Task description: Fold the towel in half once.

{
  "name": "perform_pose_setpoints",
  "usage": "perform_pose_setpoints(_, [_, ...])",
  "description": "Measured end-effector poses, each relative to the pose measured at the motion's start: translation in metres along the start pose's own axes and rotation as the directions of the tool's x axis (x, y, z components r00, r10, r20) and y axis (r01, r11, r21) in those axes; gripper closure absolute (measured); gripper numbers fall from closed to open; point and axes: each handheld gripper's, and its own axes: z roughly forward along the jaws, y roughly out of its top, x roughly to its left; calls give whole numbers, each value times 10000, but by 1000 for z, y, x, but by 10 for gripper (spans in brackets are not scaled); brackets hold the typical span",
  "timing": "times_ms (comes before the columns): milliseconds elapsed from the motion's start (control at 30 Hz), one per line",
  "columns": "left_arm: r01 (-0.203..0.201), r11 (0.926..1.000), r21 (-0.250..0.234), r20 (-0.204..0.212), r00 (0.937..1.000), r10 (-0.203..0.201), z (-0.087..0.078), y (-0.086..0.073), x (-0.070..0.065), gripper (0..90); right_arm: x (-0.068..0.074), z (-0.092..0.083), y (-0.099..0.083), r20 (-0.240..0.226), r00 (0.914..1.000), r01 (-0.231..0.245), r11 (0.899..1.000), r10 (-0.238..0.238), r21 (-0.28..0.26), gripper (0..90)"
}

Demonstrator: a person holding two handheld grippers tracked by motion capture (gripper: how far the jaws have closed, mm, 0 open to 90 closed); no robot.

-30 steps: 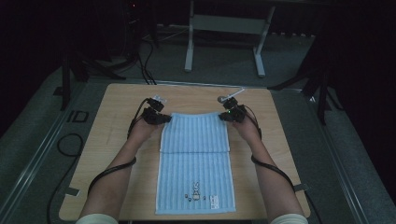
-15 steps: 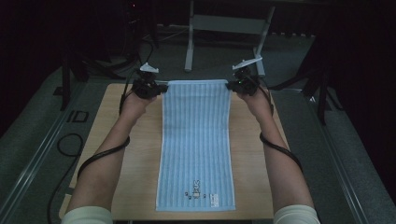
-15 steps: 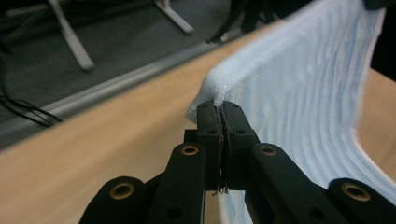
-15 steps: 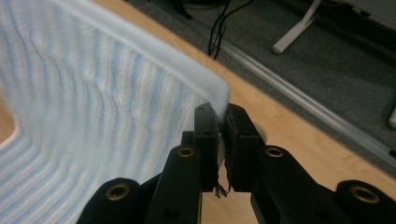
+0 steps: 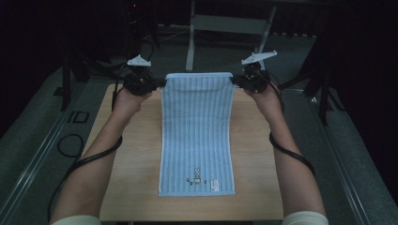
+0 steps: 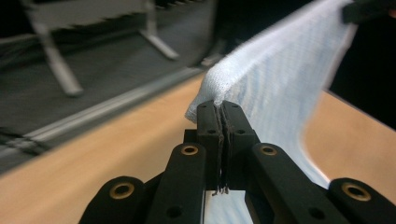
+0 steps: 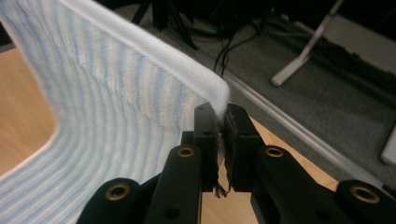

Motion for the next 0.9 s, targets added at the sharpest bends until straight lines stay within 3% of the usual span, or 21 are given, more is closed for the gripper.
perform_pose_setpoints(100, [0,9998,221,653,9979,-14,-3,-28,-13,869,14,-10,-21,-183,9994,297,9995,-298,-45,845])
perform_pose_setpoints(267, [25,9990,454,1427,9897,-90,-10,-73,-33,869,39,-25,-66,-883,9956,307,9994,-320,-167,845])
perform_pose_setpoints(333, [36,9982,595,1627,9866,-133,-13,-91,-42,869,50,-30,-86,-1103,9932,360,9990,-385,-249,844])
perform_pose_setpoints(400, [-79,9972,749,1742,9847,-53,-14,-109,-51,868,58,-34,-105,-1488,9887,125,9991,-182,-393,844])
perform_pose_setpoints(467, [-161,9955,935,2039,9790,-33,-16,-123,-59,868,72,-37,-130,-1716,9850,110,9996,-153,-265,844])
perform_pose_setpoints(500, [-247,9934,1120,2010,9796,17,-16,-130,-62,867,76,-38,-138,-1796,9837,40,9997,-79,-222,844])
perform_pose_setpoints(533, [-368,9909,1291,2006,9796,103,-15,-136,-65,867,81,-37,-147,-1965,9805,-51,10000,39,-56,844])
perform_pose_setpoints(633, [-205,9851,1705,2309,9728,-197,-9,-156,-70,866,96,-32,-174,-2170,9761,74,9983,54,579,842])
perform_pose_setpoints(667, [-205,9851,1705,2309,9728,-197,-9,-156,-70,866,100,-28,-184,-2342,9721,96,9974,75,716,842])
perform_pose_setpoints(700, [-11,9802,1979,2373,9703,-468,-2,-170,-71,866,101,-25,-193,-2455,9689,-129,9969,316,774,842])
perform_pose_setpoints(733, [45,9773,2119,2405,9690,-566,1,-175,-70,866,102,-21,-199,-2654,9622,-377,9951,608,913,842])
perform_pose_setpoints(833, [126,9745,2240,2400,9684,-677,5,-180,-69,866,103,-15,-207,-2674,9607,-482,9931,753,1065,842])
perform_pose_setpoints(867, [431,9636,2639,2269,9682,-1054,17,-194,-64,866,106,-5,-212,-2847,9548,-471,9889,860,1409,842])
perform_pose_setpoints(900, [483,9620,2688,2281,9671,-1123,19,-196,-63,866,106,-1,-213,-2854,9543,-455,9868,889,1552,842])
